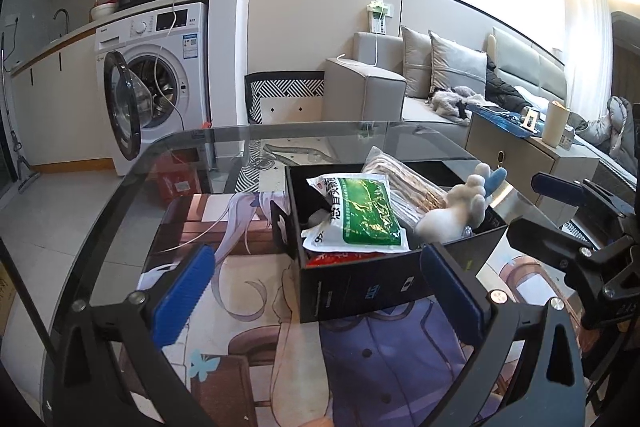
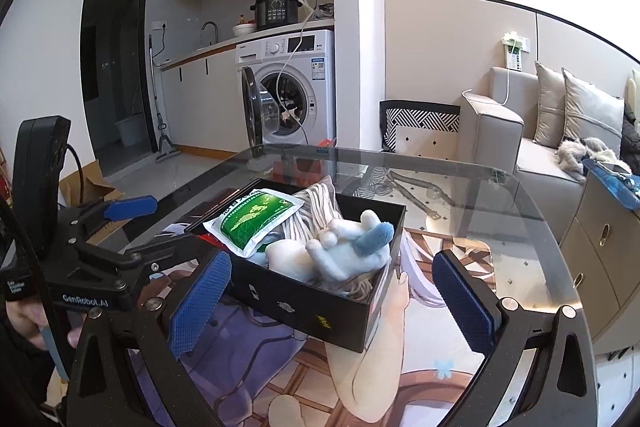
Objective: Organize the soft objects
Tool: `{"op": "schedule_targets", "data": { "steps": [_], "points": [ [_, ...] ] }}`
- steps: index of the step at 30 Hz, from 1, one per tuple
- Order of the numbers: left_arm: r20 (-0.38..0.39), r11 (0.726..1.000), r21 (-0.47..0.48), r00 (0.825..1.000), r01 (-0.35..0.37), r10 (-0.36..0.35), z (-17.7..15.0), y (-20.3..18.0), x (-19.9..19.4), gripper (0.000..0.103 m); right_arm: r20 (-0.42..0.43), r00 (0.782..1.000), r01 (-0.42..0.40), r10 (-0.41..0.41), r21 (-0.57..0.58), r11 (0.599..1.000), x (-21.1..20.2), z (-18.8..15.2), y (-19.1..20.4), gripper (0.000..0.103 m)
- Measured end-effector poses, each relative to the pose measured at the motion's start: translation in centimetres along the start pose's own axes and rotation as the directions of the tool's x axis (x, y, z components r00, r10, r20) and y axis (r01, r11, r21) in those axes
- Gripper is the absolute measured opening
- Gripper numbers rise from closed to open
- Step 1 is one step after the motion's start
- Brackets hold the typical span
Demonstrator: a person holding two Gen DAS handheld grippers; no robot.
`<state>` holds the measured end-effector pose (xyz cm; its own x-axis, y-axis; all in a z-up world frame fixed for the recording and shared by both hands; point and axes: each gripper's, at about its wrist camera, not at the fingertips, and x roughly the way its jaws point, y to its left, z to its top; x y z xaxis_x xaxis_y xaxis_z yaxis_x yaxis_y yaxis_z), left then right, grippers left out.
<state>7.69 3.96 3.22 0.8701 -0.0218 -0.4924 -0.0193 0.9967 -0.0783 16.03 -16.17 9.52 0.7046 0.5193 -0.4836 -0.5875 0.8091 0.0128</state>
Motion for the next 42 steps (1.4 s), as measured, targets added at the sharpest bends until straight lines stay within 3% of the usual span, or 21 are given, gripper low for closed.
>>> {"op": "schedule_targets", "data": {
  "steps": [25, 42],
  "points": [
    [0.041, 1.0, -0.012, 0.999, -0.022, 0.023, -0.9, -0.3, -0.3, 0.103, 0.088, 0.996, 0.014, -0.016, 0.026, 1.0, -0.8, -2.3, -0.7, 0.102],
    [0.047, 0.999, 0.02, 0.998, -0.044, 0.043, -1.0, -1.0, -0.3, 0.103, 0.084, 0.996, 0.03, -0.033, 0.038, 0.999, -1.0, -2.5, -0.7, 0.102]
  ]
}}
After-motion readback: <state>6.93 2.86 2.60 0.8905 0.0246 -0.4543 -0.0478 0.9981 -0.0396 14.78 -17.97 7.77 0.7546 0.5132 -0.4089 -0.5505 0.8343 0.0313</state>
